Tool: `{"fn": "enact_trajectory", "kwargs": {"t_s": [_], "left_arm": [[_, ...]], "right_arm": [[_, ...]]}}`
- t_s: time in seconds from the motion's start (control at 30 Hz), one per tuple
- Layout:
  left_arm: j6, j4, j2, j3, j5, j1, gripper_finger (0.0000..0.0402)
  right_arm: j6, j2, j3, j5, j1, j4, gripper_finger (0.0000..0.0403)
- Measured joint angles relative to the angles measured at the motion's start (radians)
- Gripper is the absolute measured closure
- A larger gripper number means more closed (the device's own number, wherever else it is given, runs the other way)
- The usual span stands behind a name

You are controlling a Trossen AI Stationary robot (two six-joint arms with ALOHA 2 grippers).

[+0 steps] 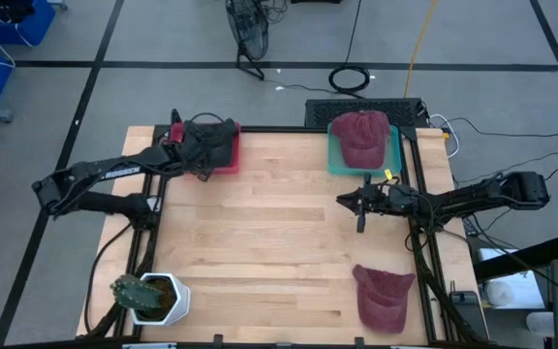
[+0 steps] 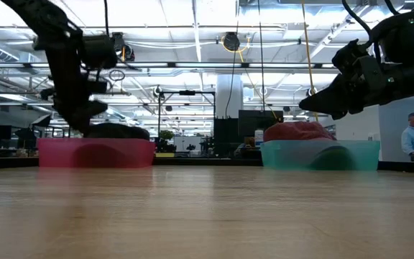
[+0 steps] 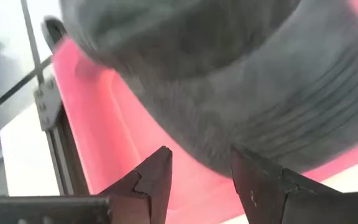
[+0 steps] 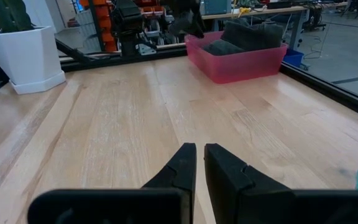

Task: Pick & Place hat
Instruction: Adjust the red bin on the table

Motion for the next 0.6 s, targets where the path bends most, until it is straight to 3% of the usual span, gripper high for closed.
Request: {"fn": "enact_trajectory", "kwargs": {"t_s": [0.27, 0.47, 0.6], "left_arm": [[-0.061, 0.007, -0.156, 0.051, 0.026, -0.09, 0.0236], [-0.013, 0.339, -0.216, 0.027, 0.22, -0.217, 0.0236], [-0.005, 0.534, -0.168, 0.01, 0.222, -0.312, 0.0236]], "right_arm": [[0.0, 0.0, 0.0, 0.0, 0.0, 0.0, 0.0381], [0.0, 0.0, 0.0, 0.0, 0.0, 0.008, 0.0381], [0.009, 0.0, 0.0, 0.0, 0.0, 0.017, 0.0381]]}}
